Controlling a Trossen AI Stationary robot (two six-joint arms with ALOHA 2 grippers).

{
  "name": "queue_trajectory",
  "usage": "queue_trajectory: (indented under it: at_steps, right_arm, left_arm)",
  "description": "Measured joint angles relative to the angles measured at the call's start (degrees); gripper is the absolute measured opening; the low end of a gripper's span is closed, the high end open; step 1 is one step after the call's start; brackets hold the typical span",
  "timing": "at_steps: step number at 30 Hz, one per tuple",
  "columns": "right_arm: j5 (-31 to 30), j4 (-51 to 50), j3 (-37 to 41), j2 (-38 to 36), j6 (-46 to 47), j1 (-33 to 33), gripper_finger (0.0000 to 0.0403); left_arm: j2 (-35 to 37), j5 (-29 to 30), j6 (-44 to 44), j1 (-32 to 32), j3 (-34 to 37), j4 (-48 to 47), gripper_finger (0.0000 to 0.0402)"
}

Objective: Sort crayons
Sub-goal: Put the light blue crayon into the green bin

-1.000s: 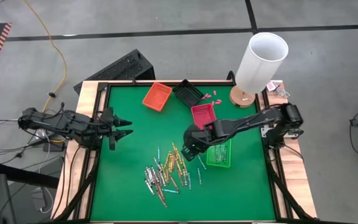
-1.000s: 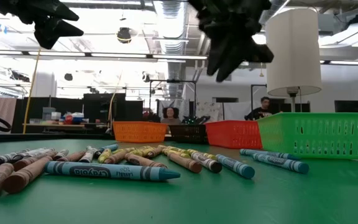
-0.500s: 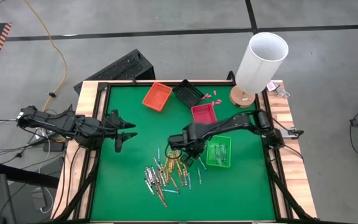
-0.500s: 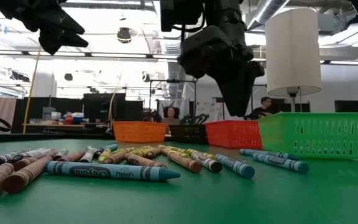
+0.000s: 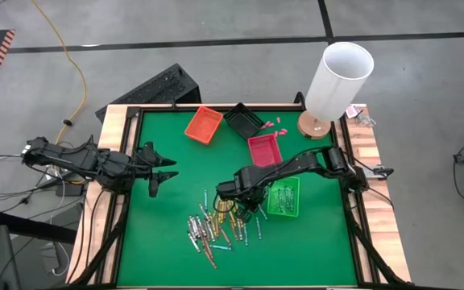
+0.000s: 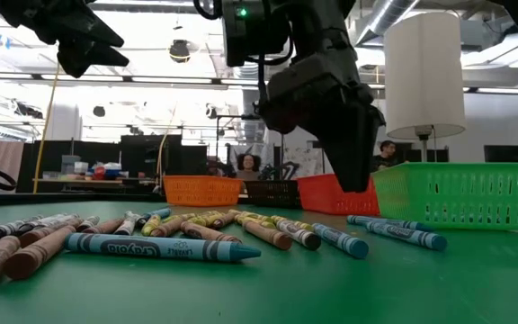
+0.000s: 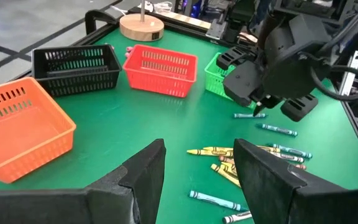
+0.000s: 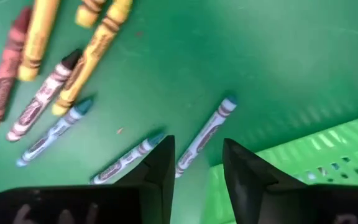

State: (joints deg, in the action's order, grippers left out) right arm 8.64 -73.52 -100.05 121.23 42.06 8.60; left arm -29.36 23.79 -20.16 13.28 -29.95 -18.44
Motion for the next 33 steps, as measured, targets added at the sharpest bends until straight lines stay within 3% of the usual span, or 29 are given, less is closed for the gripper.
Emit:
queue_trajectory:
  at_steps: [33]
  right_arm:
    - [-2.7, 0.5, 0.1, 0.0, -0.1, -0.5, 0.0148]
  left_arm:
    - [0.0, 0.0, 0.8, 0.0, 0.0, -0.1, 0.018]
